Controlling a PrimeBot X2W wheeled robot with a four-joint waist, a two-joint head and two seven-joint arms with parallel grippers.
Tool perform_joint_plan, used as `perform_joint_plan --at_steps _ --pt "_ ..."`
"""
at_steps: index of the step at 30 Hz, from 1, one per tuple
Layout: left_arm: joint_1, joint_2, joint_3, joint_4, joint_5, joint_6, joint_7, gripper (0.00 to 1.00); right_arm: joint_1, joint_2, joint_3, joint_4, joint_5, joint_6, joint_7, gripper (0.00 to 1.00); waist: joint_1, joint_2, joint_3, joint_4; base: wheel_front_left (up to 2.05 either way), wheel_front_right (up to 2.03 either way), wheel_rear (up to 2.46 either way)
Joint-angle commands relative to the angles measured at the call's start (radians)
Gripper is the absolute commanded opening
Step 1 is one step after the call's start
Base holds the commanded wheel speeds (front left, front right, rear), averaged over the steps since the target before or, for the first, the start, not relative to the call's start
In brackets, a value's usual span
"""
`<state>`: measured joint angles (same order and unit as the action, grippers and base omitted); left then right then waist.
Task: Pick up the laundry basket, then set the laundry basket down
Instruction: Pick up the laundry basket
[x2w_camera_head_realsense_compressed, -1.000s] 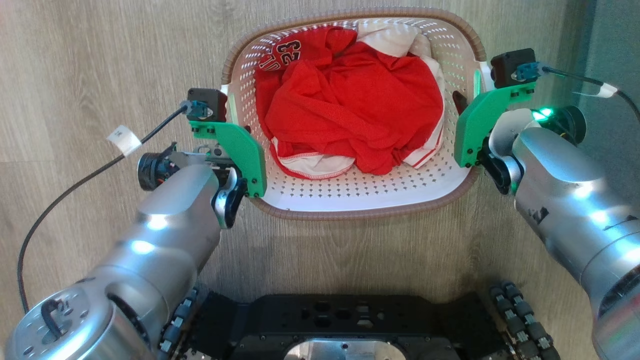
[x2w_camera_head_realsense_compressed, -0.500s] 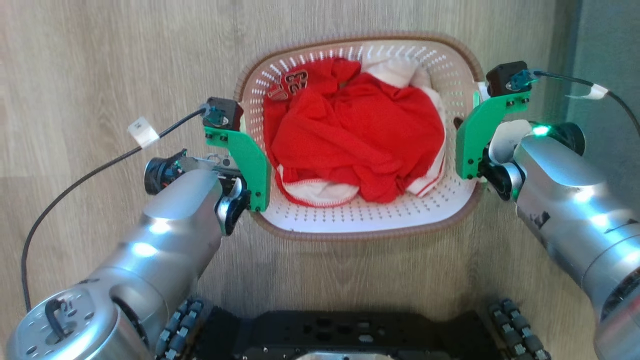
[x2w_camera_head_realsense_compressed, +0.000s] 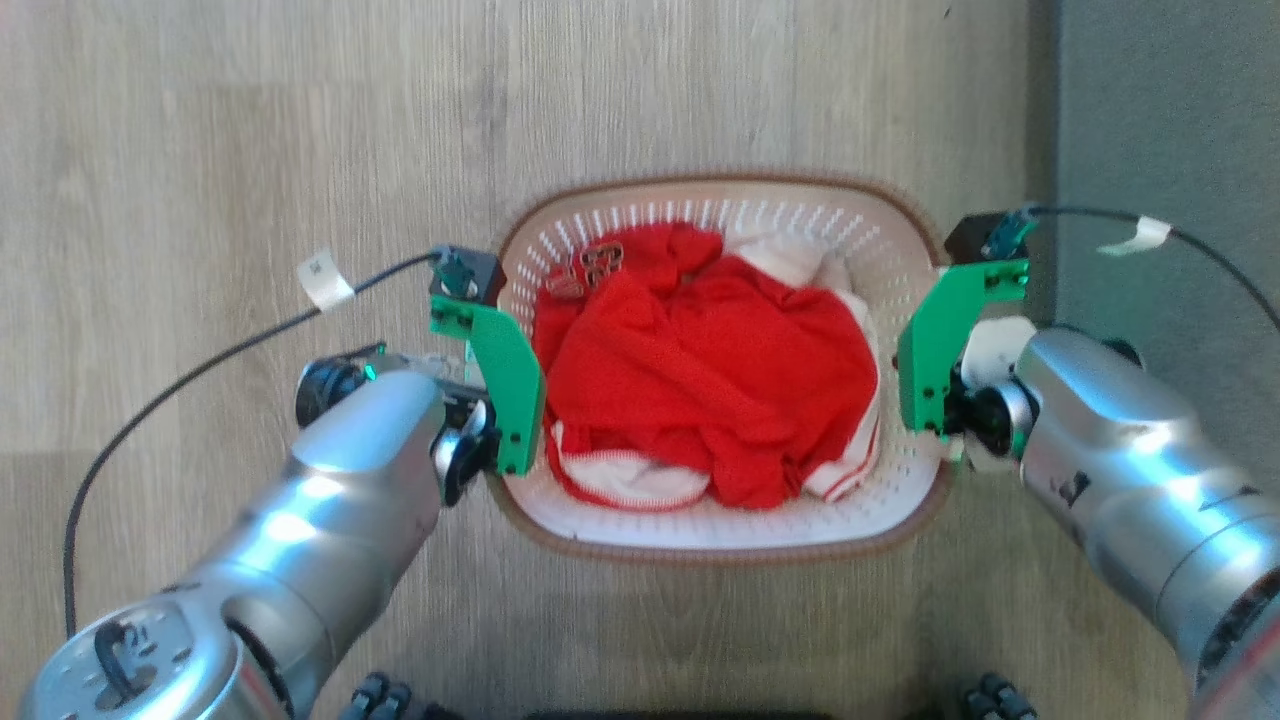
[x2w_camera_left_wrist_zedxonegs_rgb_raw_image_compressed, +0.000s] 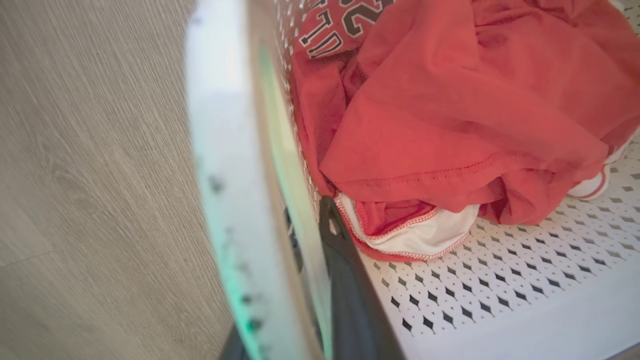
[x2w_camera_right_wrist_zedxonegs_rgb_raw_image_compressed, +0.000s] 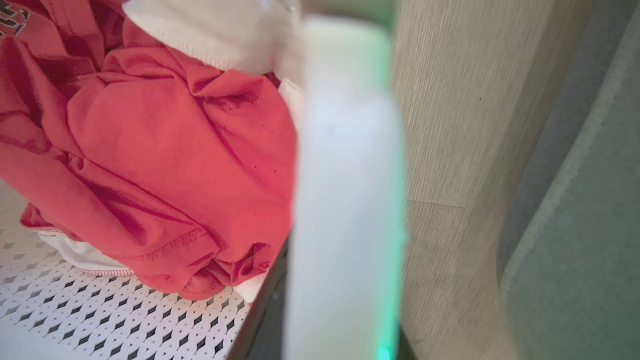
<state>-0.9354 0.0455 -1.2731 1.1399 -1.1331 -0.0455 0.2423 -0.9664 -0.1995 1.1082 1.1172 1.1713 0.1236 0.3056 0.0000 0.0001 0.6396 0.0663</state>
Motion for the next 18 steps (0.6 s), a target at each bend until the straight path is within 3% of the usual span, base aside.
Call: perform_joint_plan --at_steps 1,18 --pt "0.003 0.005 -0.005 -0.029 0.01 -0.027 0.007 0.0 0.061 0.016 0.033 -0.021 -0.011 0.007 0.012 0.0 0.0 -0.0001 -0.057 -0.014 0.0 0.0 0.0" --pt "0.154 0.005 -0.007 0.015 0.061 -0.078 0.111 0.0 0.167 0.067 0.099 0.013 0.042 0.007 0.075 0.0 0.0 -0.0001 -0.382 -0.025 0.0 0.0 0.0"
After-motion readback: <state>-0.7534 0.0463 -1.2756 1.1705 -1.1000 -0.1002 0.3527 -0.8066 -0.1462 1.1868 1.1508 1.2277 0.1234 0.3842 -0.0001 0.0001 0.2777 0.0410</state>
